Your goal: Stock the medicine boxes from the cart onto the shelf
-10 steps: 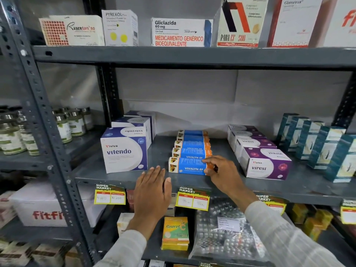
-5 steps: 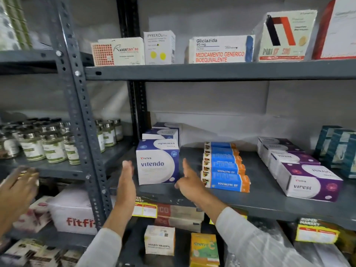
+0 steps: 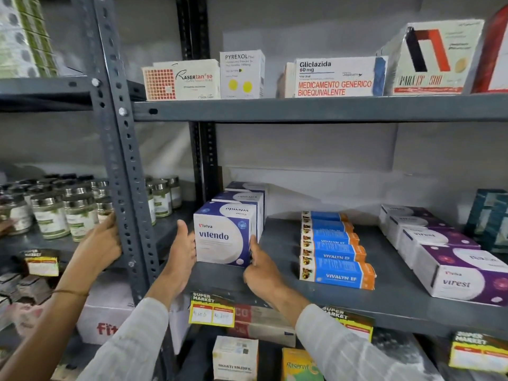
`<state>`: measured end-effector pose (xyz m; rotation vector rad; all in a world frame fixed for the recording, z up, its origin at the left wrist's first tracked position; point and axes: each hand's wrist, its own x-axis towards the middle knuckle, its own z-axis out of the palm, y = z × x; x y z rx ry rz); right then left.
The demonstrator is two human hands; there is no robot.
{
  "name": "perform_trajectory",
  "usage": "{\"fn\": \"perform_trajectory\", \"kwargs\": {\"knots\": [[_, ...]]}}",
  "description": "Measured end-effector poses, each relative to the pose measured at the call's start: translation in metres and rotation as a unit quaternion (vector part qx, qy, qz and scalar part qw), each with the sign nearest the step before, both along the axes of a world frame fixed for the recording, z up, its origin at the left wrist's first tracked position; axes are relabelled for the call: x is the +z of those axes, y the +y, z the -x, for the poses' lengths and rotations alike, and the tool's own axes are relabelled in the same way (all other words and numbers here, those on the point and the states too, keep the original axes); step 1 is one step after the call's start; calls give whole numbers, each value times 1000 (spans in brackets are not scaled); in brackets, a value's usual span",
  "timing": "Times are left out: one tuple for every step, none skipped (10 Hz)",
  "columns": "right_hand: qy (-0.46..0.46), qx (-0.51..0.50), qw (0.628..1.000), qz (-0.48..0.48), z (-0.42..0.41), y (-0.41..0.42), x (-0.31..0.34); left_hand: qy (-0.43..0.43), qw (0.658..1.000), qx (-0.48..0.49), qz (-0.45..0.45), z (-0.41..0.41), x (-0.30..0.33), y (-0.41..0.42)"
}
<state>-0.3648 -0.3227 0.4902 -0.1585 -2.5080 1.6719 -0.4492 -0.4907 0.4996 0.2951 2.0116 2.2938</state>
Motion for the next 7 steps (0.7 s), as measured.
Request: {"fn": "perform_trajectory", "kwargs": {"knots": [[11, -4, 1000, -4, 3, 2, -3, 2, 1000, -16, 13, 4, -3, 1], [24, -7, 1000, -2, 4, 3, -4, 8, 1000, -13, 14, 0, -2, 2], [26, -6, 1000, -7, -1, 2, -2, 6, 1000, -7, 12, 0, -3, 3], [28, 1, 1000, -10, -2, 3, -3, 12, 1000, 1, 6, -1, -5, 3], [14, 10, 1000, -10, -6, 4, 1, 7, 1000, 11, 15, 0, -5, 4], [6, 21, 1000, -5, -11, 6, 4, 3, 1000, 28, -1, -3, -3, 8], [40, 15, 999, 18, -23, 16, 8, 42, 987, 155, -4, -12, -8, 14]]}}
